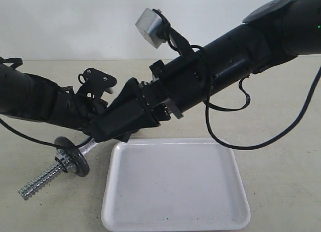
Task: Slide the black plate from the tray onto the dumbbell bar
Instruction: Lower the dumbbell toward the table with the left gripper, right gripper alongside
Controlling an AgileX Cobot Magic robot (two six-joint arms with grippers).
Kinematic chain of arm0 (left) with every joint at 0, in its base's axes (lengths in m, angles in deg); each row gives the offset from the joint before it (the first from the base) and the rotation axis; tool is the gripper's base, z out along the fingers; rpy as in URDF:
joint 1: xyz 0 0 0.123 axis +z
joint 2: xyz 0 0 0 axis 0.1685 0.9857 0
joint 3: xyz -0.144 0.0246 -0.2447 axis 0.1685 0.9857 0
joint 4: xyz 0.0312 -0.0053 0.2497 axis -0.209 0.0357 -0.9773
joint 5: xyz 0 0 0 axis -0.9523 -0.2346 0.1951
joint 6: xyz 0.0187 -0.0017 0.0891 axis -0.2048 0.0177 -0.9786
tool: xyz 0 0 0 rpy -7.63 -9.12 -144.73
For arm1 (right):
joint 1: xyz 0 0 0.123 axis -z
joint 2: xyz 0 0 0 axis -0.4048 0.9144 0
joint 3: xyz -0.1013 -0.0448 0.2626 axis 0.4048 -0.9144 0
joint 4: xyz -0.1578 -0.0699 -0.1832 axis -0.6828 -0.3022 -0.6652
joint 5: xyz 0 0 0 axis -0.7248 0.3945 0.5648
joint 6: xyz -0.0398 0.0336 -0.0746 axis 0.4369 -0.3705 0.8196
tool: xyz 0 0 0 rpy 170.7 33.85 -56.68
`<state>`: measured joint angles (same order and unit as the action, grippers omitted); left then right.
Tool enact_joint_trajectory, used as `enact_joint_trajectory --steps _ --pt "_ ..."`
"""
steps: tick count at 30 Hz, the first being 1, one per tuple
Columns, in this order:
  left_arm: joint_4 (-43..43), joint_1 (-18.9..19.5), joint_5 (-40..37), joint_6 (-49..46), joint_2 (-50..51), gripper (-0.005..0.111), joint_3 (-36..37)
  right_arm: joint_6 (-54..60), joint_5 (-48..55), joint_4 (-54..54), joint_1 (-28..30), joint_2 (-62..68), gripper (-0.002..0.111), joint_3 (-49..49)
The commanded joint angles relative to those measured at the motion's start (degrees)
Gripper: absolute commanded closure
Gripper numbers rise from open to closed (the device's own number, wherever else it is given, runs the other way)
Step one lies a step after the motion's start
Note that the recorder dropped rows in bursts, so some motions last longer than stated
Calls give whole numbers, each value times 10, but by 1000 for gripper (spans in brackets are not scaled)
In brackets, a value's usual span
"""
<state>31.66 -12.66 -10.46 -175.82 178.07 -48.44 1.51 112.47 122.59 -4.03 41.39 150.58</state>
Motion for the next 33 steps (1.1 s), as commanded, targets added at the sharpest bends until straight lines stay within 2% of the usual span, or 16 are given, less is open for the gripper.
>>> enact_joint_trajectory --steps 1,17,19,22,27,29,33 --pt "14 -2 -46 9 -15 102 -18 8 5 5 -1 -6 4 0" --pt "14 -2 -63 9 -15 102 -18 12 5 5 -1 -6 4 0" --pt "14 -2 -62 9 -15 97 -18 12 5 5 -1 -6 4 0" --pt "14 -2 -62 9 -15 81 -18 12 5 5 -1 -6 4 0" --pt "14 -2 -50 22 -15 45 -18 13 5 4 -1 -6 4 0" --pt "14 -2 -42 31 -15 40 -18 15 5 4 -1 -6 4 0" --pt "14 -2 -42 31 -15 40 -18 17 5 4 -1 -6 4 0"
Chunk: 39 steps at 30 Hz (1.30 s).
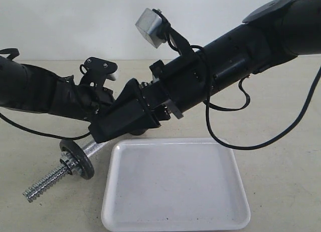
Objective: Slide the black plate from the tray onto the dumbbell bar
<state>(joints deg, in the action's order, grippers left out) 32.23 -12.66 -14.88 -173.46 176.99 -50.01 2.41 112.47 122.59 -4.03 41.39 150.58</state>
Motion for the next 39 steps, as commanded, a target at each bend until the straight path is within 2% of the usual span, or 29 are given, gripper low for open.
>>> enact_joint_trajectory --steps 1,9,17,20,25,28,34,39 --pt "8 -2 2 8 -4 40 -2 10 5 4 -1 -6 4 0" --pt "8 18 17 8 -83 40 -2 33 5 -8 -1 -6 4 0" --pt "8 18 132 -10 -198 42 -2 19 5 5 -1 -6 4 0" --pt "8 18 176 -13 -235 55 -2 9 5 18 -1 -6 4 0" --pt "8 18 210 -28 -295 101 -2 -32 5 49 -1 -6 4 0" --pt "8 18 213 -62 -327 103 -2 -58 5 58 -1 -6 4 0" --pt "8 18 213 -64 -383 102 -2 -80 5 66 -1 -6 4 0" --pt "8 18 213 -64 -431 102 -2 -87 5 125 -1 -8 4 0"
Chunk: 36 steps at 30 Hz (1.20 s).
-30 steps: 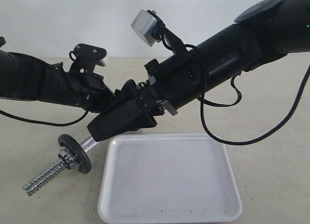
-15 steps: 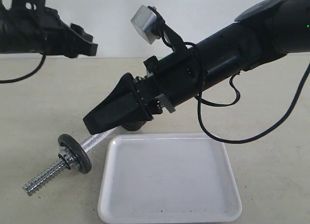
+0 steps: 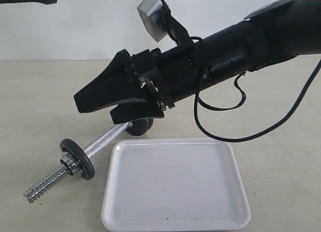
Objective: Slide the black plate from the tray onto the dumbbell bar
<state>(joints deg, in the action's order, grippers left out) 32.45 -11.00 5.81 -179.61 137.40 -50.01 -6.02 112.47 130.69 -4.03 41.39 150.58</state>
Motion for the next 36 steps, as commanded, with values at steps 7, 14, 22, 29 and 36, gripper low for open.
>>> enact_joint_trajectory --steps 7,14,22,29,36 --pt "6 1 14 -2 -99 102 -2 -8 5 85 -1 -8 4 0" --pt "6 1 43 -2 -173 102 -2 -18 5 128 -20 -8 12 7" --pt "6 1 41 -2 -268 102 -2 97 5 184 -88 -42 109 114" --pt "6 1 41 -2 -290 102 -2 374 4 183 -99 -173 109 164" --pt "6 1 41 -2 -290 102 -2 426 -216 157 -99 -268 109 164"
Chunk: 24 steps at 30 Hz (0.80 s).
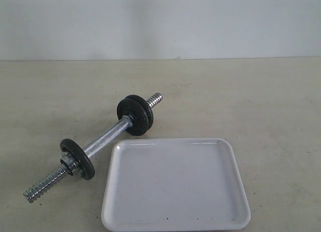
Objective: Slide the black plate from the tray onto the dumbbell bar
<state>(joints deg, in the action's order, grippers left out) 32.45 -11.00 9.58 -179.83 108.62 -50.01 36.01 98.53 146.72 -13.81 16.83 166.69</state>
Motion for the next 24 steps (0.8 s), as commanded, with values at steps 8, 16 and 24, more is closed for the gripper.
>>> enact_joint_trajectory --steps 8,16,24 --pt "6 1 2 0 -2 102 -2 -6 -318 -22 -2 -41 109 1" --pt "6 1 -1 0 -2 102 -2 -16 -517 -30 0 -130 109 -126" --pt "6 1 0 0 -2 102 -2 -25 -576 -27 69 -243 109 -311"
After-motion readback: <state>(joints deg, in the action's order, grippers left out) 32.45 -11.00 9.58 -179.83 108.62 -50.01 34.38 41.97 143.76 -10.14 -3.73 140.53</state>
